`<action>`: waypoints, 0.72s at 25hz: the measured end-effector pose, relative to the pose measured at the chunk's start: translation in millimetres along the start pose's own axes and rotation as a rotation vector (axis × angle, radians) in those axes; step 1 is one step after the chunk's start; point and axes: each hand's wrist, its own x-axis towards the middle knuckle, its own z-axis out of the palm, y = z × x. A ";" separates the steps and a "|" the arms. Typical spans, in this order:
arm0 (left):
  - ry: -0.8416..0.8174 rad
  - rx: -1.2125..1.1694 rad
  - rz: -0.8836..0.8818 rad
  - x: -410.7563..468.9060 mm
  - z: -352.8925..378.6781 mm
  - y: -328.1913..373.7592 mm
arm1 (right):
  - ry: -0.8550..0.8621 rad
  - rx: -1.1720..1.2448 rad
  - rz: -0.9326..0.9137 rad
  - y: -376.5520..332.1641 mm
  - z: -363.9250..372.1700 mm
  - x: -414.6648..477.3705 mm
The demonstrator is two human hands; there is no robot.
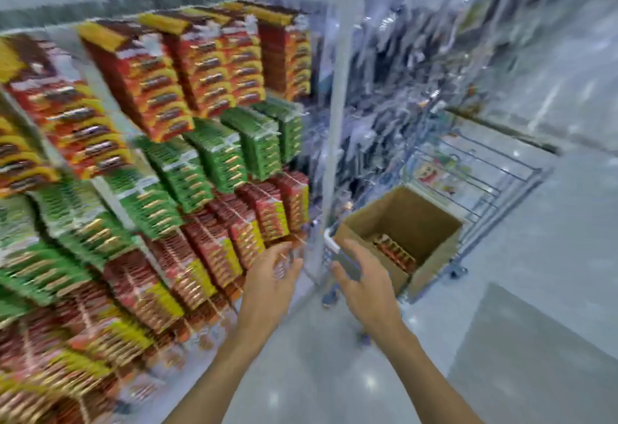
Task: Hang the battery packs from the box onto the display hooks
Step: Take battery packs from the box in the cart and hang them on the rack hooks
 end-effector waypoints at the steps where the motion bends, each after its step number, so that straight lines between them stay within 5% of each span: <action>1: -0.032 -0.008 0.015 2.4 17.6 4.1 | 0.021 -0.003 0.031 13.5 -10.3 0.1; 9: -0.279 -0.012 0.058 46.9 127.2 31.0 | 0.145 -0.088 0.207 94.8 -79.3 28.9; 18: -0.406 -0.039 -0.016 149.0 216.1 42.9 | 0.084 -0.159 0.386 148.4 -113.1 138.2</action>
